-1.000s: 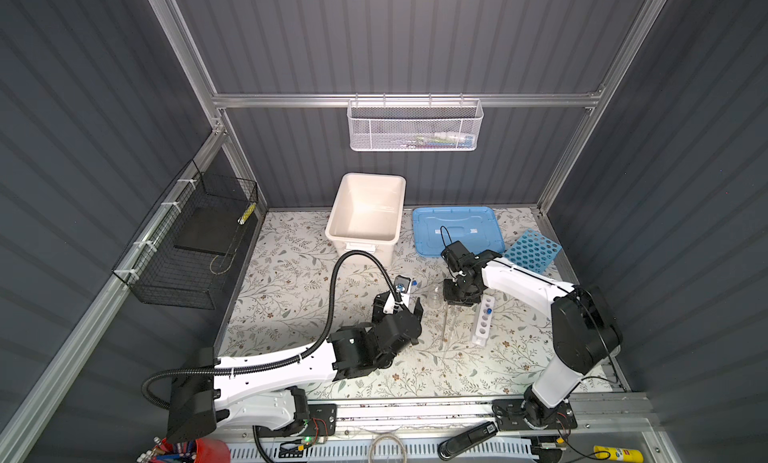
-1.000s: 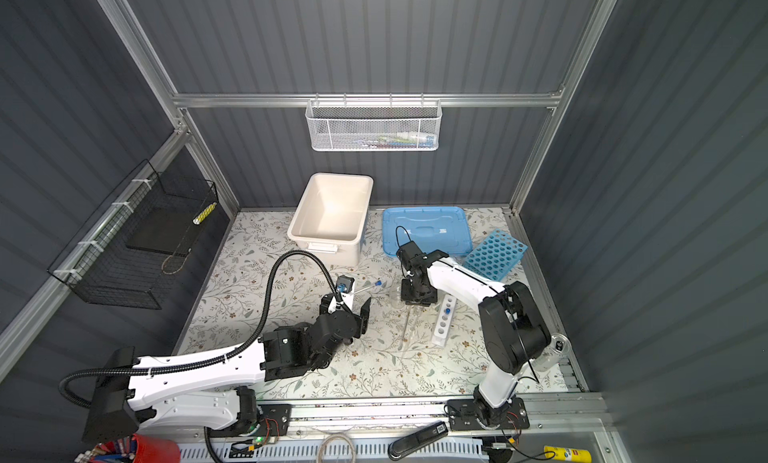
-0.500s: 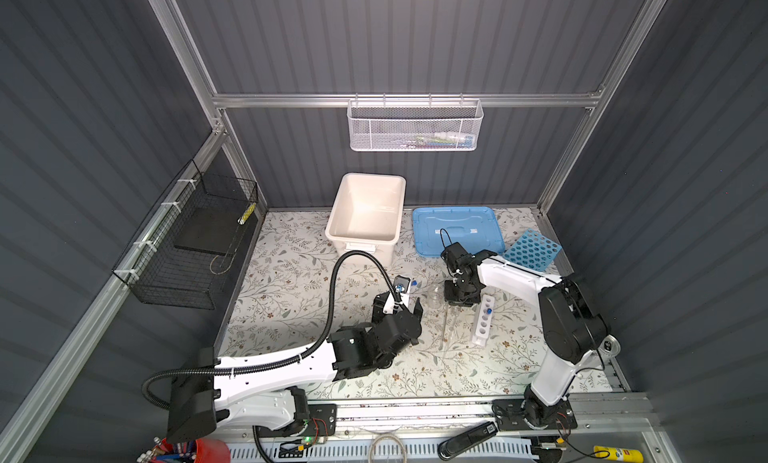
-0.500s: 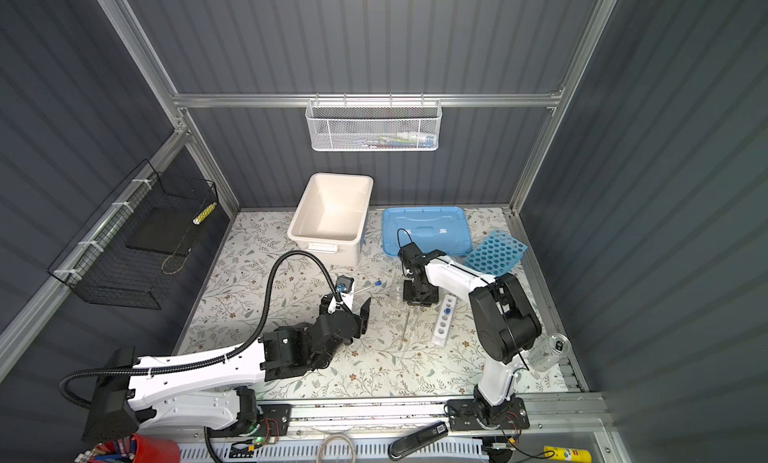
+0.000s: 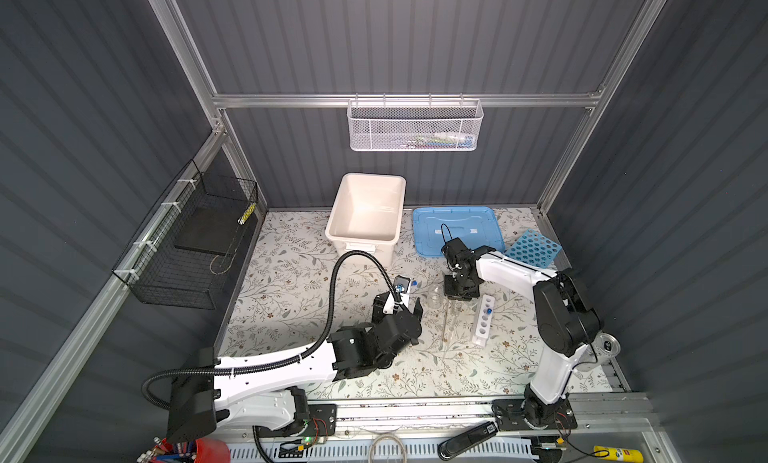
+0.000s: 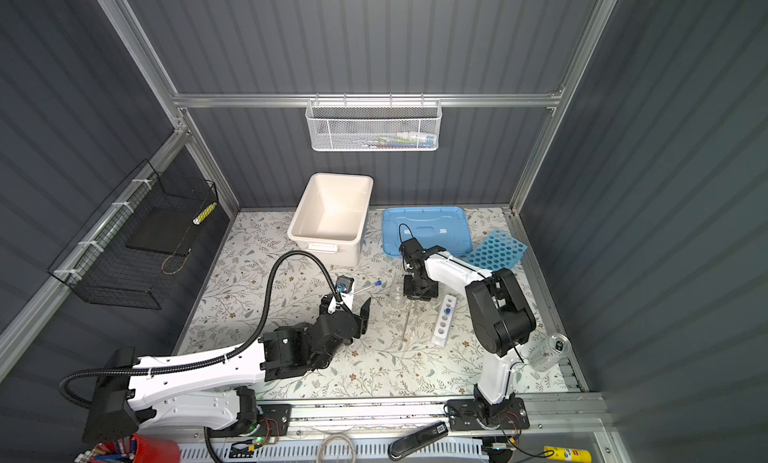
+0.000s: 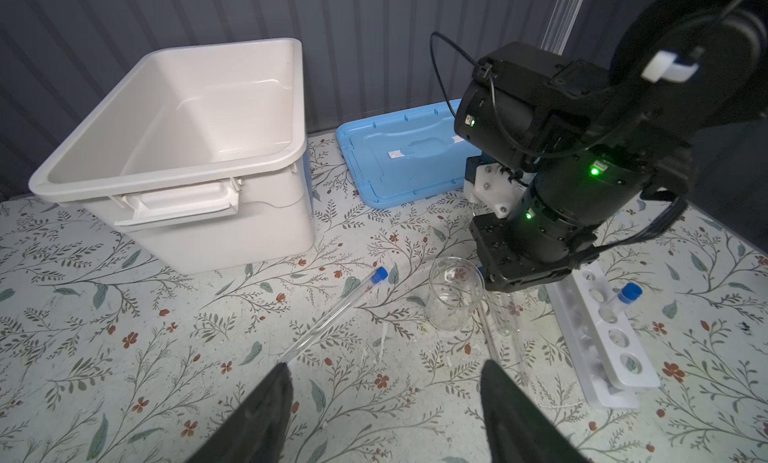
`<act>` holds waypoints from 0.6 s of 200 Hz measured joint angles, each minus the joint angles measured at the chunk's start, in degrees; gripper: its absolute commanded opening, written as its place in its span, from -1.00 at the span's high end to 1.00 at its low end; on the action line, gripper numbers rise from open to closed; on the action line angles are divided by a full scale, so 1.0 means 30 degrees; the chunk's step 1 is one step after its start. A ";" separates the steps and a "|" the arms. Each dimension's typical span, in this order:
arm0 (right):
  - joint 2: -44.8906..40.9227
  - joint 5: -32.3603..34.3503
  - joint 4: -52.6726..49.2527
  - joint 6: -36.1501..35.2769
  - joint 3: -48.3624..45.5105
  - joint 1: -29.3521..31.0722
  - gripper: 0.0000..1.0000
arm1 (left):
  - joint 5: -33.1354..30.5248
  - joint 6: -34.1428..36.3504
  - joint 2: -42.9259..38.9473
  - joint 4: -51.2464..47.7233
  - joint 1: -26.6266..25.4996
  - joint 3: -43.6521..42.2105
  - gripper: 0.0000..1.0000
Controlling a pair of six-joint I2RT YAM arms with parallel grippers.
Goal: Organize the chemistry lab equipment
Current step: 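Lower the right gripper and close it on the tube below its blue cap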
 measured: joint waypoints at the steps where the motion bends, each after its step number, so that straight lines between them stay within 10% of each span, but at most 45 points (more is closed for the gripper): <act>1: 0.0007 0.0000 0.0000 0.0007 0.0000 -0.0007 0.52 | 0.0000 0.0000 0.0000 0.0000 0.0000 0.0000 -0.44; 120: 0.1035 0.0124 0.0073 -0.0270 0.0597 -0.0146 0.57 | 0.0000 0.0000 0.0000 0.0007 0.0000 0.0000 -0.44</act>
